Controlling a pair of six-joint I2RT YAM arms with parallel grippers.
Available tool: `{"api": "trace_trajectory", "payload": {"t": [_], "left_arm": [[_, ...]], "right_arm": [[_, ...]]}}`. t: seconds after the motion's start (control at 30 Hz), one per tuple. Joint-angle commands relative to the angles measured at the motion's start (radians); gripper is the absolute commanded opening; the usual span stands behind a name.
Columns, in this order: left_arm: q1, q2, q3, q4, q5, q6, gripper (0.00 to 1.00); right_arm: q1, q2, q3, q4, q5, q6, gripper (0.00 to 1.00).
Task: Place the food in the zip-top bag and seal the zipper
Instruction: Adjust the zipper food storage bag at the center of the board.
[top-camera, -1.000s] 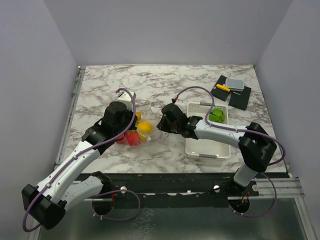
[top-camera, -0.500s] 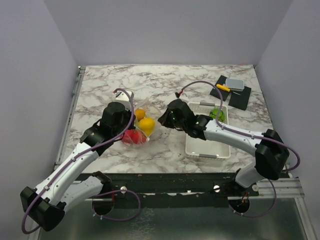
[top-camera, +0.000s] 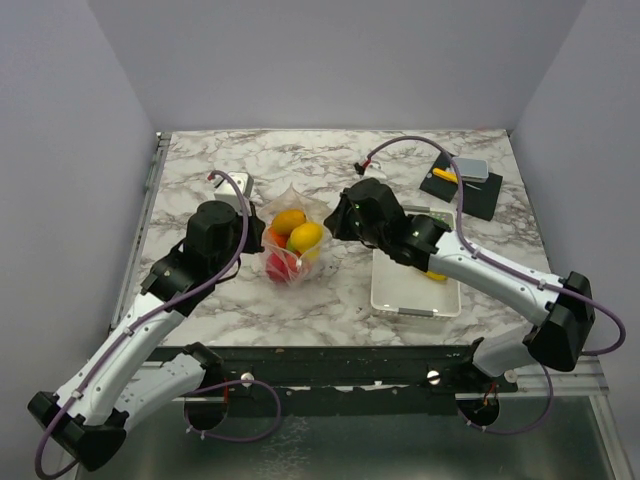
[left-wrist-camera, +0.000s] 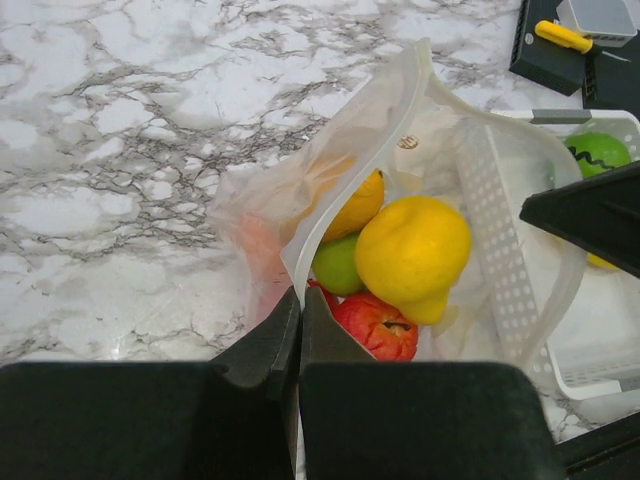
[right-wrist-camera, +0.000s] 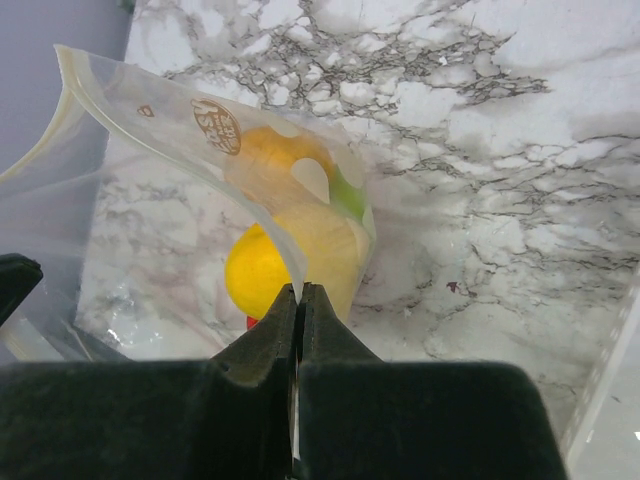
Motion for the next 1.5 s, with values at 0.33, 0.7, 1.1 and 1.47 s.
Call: {"api": "trace_trajectory", "payload": {"t": [0.33,0.7,1.1,1.47], "left_arm": [[-0.007,0.021,-0.088,-0.040,-0.123,-0.141,0.00],[-0.006,0.130,-0.141,0.011,-0.038,-0.180,0.00],[-0.006,-0.032,-0.032,-0.004,-0.077,-0.140,0.00],[-0.006,0.077,-0.148,0.008,-0.088,-0.207,0.00]], "right_arm": [[-0.002,-0.032,0.016,-0.140,0.087,-0.115,0.01],[-0.002,0.036,-0.011,-0.143,0.092,-0.100,0.01],[0.000,-0.109,0.129,-0.166,0.090,-0.165,0.01],[0.000,0.017,-0.022,-0.138,0.113,-0.108,0.01]]}}
